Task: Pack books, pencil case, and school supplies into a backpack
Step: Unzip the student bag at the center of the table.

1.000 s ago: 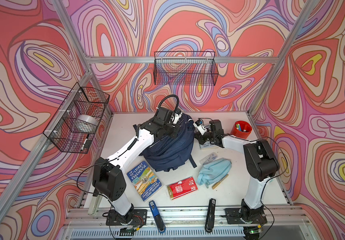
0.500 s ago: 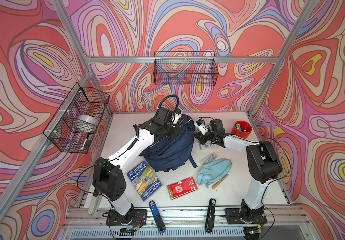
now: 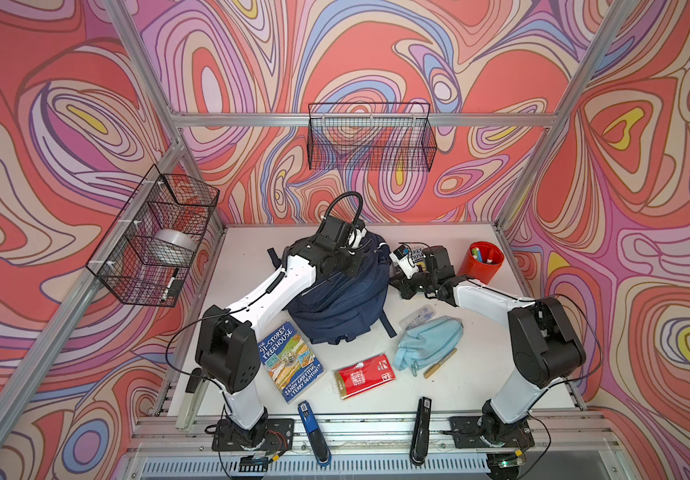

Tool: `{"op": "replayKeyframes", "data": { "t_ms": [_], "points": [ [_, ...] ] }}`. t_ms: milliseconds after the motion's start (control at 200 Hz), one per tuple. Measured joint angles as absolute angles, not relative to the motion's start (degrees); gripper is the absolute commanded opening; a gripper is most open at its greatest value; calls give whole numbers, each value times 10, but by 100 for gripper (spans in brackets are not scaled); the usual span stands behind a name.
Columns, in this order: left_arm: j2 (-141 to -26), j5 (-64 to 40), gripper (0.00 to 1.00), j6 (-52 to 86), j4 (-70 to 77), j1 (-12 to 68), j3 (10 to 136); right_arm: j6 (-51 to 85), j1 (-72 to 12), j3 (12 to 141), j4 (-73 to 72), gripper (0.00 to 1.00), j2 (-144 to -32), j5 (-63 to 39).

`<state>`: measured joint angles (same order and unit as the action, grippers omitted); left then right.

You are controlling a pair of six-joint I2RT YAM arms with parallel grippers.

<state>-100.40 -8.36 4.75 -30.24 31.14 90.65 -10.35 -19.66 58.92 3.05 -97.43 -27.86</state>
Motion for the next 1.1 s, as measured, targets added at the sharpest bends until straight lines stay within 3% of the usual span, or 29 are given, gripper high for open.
{"op": "replayKeyframes", "data": {
  "t_ms": [321,586,836,1022,1102],
  "points": [
    [-1030,-74,0,83,-300,311,933,-42,-225,556,46,0,-899,-257],
    [-1058,-72,0,122,-307,311,960,36,-335,507,16,0,-862,-198],
    [-1067,-63,0,153,-311,310,966,78,-433,521,-12,0,-886,-80],
    [-1067,-57,0,162,-314,307,969,86,-446,522,-26,0,-891,-42],
    [-1066,-61,21,161,-312,307,971,85,-441,515,-28,0,-883,-45]
  ]
}}
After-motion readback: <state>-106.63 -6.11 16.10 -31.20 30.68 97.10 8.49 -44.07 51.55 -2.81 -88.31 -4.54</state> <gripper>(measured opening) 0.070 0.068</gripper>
